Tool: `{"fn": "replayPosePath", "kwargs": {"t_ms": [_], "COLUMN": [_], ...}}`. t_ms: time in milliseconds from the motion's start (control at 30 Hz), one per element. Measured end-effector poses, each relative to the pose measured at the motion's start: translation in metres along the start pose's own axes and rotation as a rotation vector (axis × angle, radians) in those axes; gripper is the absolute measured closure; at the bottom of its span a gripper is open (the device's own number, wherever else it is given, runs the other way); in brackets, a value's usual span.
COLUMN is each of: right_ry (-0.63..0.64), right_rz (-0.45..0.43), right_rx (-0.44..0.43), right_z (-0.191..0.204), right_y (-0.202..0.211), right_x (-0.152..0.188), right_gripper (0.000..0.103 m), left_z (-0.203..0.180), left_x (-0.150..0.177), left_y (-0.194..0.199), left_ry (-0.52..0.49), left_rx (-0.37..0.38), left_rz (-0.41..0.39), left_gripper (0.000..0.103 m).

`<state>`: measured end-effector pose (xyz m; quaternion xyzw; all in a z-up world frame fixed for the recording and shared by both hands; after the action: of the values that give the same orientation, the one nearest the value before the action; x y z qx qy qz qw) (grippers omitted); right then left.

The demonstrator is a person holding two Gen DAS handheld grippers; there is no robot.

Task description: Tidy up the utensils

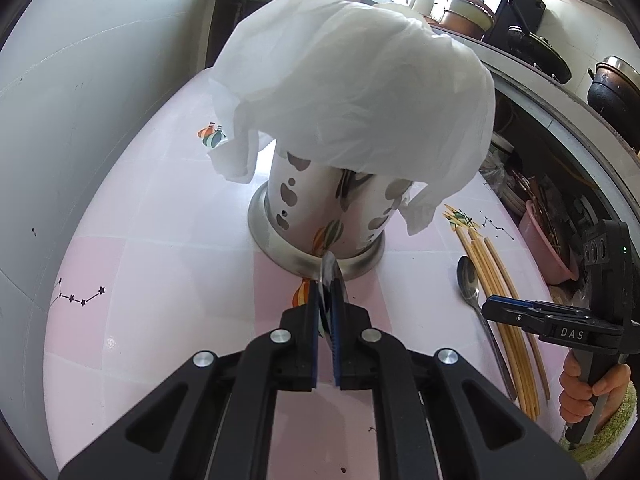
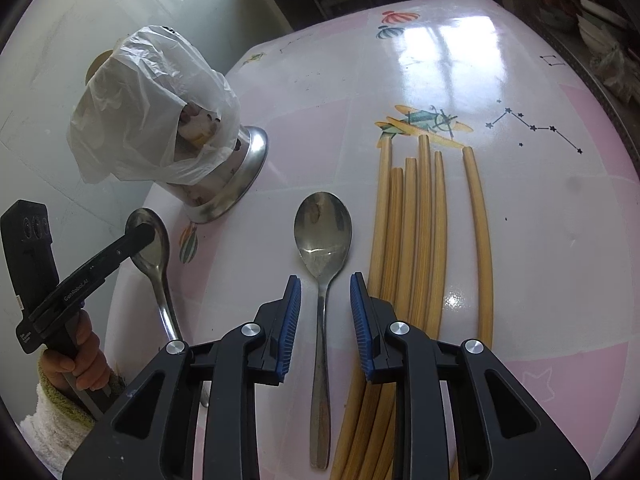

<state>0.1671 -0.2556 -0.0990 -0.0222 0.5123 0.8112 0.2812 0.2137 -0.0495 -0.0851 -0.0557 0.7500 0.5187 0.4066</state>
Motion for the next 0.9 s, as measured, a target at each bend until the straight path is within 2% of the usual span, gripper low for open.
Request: {"fn": "replayPosePath", "kwargs": {"t_ms": [233,333,400,567,667,733,800,900], "right_ry": [0.084,0.109,0.101,0.079,0.078,0.096,0.128,0.206], "right_rz": [0.020,0.027,0.043,0.094,0.106,0.089,0.066,0.057], "right_rx": [0.028,0.043,0.030,-0.011,-0.036,-0.037,-0.037,-0.040], "right_z": [0.021,0.025,0.026,0.032,0.038,0.040,0.045,0.056], "right_y": [-0.005,-0.008,-0.007,-0.011,-0.011,-0.008,-0.004,-0.008], "right_x": [0.016,0.023,0.029,0.040,0.037,0.030,0.026,0.016], "right_gripper": [0.078,0.093,0.096,0.096,0.093,0.087,0.075,0.068], "left_z": [-0.003,-0.003,-0.004,-0.003,-0.003,-0.001,0.000,0.003], "left_x": [-0.002,-0.003,-0.003,-0.002,-0.003,-0.003,-0.003,-0.004], "left_y": [0.000,0.000,0.001,0.000,0.000,0.001,0.001,0.002], "left_ry": [-0.008,-0.007,-0.006,-0.002,-0.004,-0.006,-0.007,-0.003], "left_rx": [-0.010,-0.012,-0.014,-0.015,-0.018,-0.020,-0.023,-0.031], "left_rz": [-0.001,-0.003,-0.004,-0.003,-0.005,-0.006,-0.006,-0.007], "left_gripper": [0.098,0.098,0.098,0.098,0.098,0.098,0.098,0.098]}}
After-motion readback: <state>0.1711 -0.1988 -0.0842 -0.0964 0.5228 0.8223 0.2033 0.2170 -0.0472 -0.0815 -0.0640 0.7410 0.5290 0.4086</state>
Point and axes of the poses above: each gripper's, at about its wrist camera, not at the fingertips, and y roughly against the way its jaws point, z to its left, x to its underside, the point moved 4 cm from there along -y, roughly the way its jaws point, and after that the axes turned 13 degrees about -y, right-handed, at the moved point
